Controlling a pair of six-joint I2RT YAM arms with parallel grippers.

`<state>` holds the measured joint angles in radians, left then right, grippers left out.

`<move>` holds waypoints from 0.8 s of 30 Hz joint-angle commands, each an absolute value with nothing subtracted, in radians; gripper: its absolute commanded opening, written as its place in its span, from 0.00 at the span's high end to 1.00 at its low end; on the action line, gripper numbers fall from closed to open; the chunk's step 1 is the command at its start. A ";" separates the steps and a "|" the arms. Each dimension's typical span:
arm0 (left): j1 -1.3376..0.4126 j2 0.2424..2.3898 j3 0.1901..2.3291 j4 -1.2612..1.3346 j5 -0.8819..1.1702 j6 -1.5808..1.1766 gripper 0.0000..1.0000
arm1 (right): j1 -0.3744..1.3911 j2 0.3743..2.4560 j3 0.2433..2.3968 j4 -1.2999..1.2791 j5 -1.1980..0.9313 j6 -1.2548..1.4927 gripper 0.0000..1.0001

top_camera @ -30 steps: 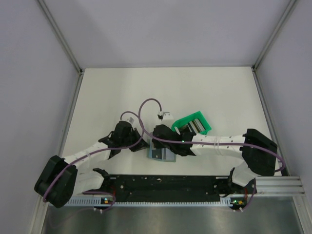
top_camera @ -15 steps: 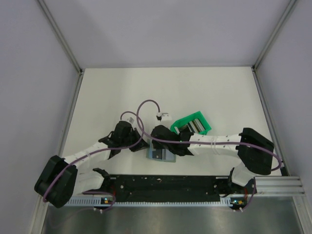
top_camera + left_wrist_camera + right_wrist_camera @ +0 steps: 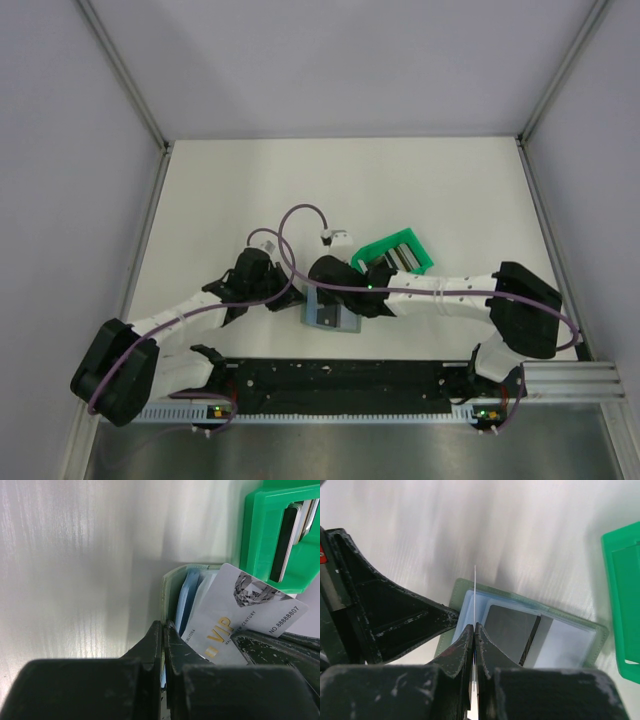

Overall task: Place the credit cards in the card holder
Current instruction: Turn over the card slot in the card holder.

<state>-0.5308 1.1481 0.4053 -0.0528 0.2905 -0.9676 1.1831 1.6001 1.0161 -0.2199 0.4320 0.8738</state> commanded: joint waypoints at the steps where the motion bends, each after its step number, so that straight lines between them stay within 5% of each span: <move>1: -0.529 1.147 0.411 -0.020 0.288 -0.956 1.00 | 1.195 1.580 1.052 -0.262 0.476 0.854 1.00; 24: -0.529 1.152 0.416 -0.025 0.284 -0.945 1.00 | 1.193 1.474 1.017 -0.400 0.529 0.870 1.00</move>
